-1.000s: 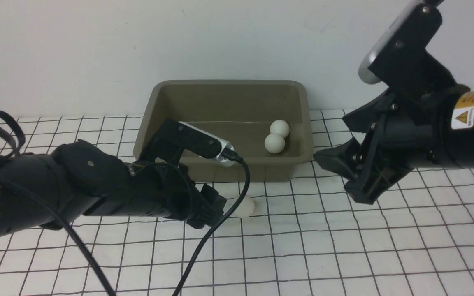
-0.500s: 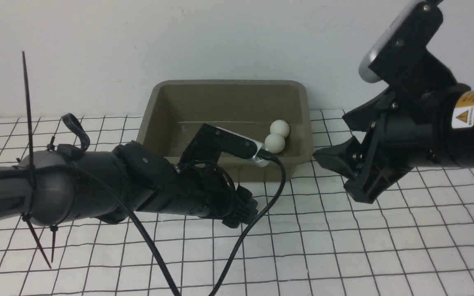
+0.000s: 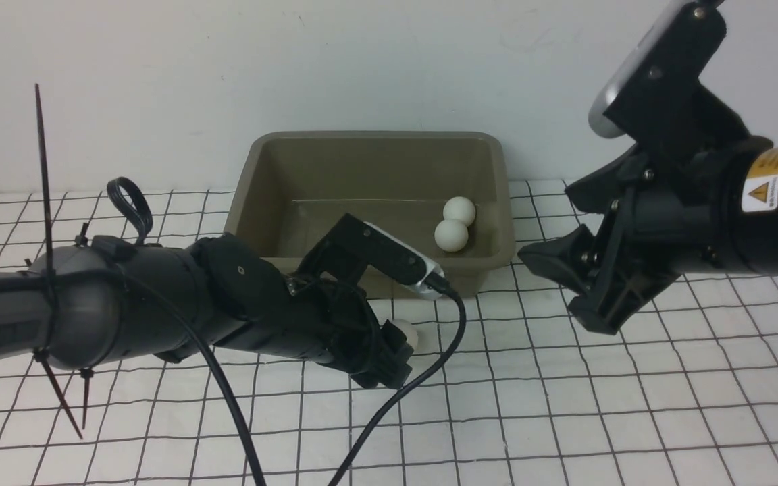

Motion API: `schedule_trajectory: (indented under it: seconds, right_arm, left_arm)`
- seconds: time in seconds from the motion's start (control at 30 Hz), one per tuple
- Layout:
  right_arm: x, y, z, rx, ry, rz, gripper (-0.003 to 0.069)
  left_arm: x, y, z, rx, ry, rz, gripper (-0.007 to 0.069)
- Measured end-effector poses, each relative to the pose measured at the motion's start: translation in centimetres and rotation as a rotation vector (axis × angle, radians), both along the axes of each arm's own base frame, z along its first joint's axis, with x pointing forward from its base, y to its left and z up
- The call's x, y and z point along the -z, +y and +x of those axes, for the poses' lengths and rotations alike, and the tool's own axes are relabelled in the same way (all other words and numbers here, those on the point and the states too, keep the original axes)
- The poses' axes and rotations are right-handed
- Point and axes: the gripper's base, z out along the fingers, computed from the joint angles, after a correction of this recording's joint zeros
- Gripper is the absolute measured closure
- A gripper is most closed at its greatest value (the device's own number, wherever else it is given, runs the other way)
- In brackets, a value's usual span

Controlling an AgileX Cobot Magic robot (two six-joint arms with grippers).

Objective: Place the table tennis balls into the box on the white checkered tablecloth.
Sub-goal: 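Reach for and grasp a ping pong ball on the table beside the basket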

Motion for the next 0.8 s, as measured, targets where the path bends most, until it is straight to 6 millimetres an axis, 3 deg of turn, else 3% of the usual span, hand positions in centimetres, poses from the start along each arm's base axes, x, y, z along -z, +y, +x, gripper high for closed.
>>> schedule_trajectory:
  seconds: [0.33, 0.8]
  right_arm:
    - [0.0, 0.0, 0.0, 0.000, -0.002, 0.001, 0.0177]
    - [-0.3, 0.1, 0.2, 0.005, -0.035, 0.021, 0.0177]
  left_arm:
    - [-0.2, 1.5, 2.7, -0.179, -0.202, 0.062, 0.0177]
    - [-1.9, 0.0, 3.8, -0.117, -0.365, 0.034, 0.0177]
